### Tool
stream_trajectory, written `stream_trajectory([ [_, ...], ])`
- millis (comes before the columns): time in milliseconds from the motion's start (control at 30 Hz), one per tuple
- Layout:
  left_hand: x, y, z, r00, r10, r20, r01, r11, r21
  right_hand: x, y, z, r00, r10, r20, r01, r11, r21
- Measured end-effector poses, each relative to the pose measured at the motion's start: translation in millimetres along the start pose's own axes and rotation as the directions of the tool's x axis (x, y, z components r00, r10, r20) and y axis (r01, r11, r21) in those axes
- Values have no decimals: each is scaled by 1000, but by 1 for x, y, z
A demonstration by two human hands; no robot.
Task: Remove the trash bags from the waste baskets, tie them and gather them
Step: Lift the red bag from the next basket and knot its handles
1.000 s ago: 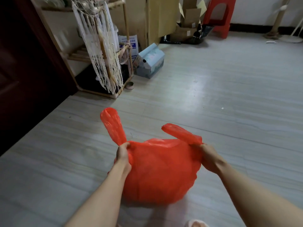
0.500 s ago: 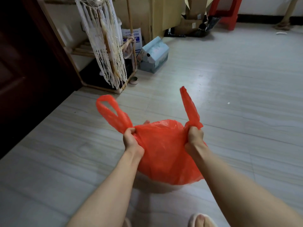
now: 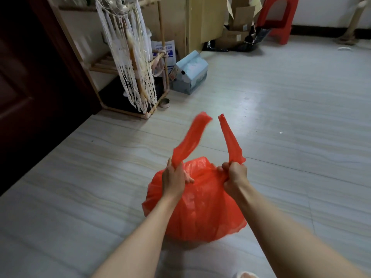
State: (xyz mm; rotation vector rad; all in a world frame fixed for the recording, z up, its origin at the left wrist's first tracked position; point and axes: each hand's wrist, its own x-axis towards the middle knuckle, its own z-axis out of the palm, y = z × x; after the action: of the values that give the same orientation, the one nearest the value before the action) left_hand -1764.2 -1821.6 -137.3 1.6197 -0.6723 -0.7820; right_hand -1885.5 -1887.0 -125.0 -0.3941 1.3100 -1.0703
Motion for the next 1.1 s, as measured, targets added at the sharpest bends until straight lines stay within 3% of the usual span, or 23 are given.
stream_trajectory([
  [133,5,12,7,979,-204,18,196,910,-364,7,13,0,961,-275,34,267,889,-371],
  [267,7,13,3,944,-293,154,331,807,-489,10,10,2,920,-390,44,361,798,-482],
  [400,10,7,5,930,-290,225,364,811,-458,9,13,-6,923,-374,88,347,717,-605],
  [600,6,-16,12,951,-289,105,302,943,-137,-4,22,-5,886,-400,235,435,540,-721],
  [700,2,-26,11,966,-238,102,248,964,-99,-8,23,-1,844,-430,321,517,490,-702],
  [767,2,-28,9,973,-211,91,219,972,-80,-8,19,3,831,-428,355,549,525,-651],
  [867,9,-33,4,976,-213,40,216,966,-142,0,17,9,876,-351,331,481,698,-531],
  [967,19,-44,0,968,-251,1,243,938,-246,15,31,7,916,-280,287,400,684,-610],
  [1100,23,-59,8,952,-305,8,294,914,-281,33,57,2,993,-100,71,122,800,-588],
])
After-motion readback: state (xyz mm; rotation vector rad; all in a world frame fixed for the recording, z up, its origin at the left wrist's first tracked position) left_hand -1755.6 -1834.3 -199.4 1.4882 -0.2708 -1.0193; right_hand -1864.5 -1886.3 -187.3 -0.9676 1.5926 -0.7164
